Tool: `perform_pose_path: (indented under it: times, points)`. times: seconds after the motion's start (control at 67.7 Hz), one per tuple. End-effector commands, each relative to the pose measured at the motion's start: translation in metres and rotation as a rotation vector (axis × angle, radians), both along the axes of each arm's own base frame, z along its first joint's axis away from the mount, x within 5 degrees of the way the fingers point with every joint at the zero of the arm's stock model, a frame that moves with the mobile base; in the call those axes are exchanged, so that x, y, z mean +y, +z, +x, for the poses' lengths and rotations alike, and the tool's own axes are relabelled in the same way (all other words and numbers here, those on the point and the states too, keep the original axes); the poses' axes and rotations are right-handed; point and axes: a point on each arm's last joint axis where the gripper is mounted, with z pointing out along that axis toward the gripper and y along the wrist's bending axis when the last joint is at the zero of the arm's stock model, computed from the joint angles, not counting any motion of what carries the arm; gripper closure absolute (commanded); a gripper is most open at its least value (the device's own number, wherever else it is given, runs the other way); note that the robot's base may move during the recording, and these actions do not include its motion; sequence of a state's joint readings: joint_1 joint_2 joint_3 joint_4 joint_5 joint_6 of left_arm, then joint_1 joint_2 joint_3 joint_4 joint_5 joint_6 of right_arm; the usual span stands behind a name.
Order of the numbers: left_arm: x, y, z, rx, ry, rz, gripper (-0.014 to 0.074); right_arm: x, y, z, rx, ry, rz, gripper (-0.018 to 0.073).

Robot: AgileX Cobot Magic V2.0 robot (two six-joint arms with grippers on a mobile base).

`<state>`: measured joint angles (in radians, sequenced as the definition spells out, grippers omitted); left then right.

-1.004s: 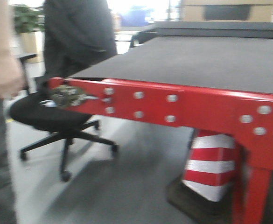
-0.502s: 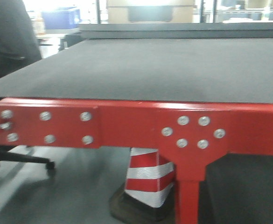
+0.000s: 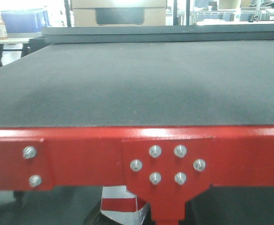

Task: Fetch blue bin and place on conveyor start
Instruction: 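Turn and approach the red conveyor, holding the bin above the belt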

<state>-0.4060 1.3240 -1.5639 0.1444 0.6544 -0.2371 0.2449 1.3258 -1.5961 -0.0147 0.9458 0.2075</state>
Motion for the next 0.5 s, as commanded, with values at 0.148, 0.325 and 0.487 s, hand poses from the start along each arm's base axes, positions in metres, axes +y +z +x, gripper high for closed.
perform_pose_path:
  times: [0.148, 0.325, 0.487]
  points:
    - [-0.0004, 0.0101, -0.0033, -0.057, -0.011, -0.051, 0.0708, -0.0015, 0.0087, -0.0019, -0.065, 0.009, -0.012, 0.0712]
    - [-0.0004, 0.0101, -0.0033, -0.057, -0.011, -0.051, 0.0708, -0.0015, 0.0087, -0.0019, -0.065, 0.009, -0.012, 0.0712]
    - [-0.0004, 0.0101, -0.0033, -0.057, -0.011, -0.051, 0.0708, -0.0015, 0.0087, -0.0019, -0.065, 0.009, -0.012, 0.0712]
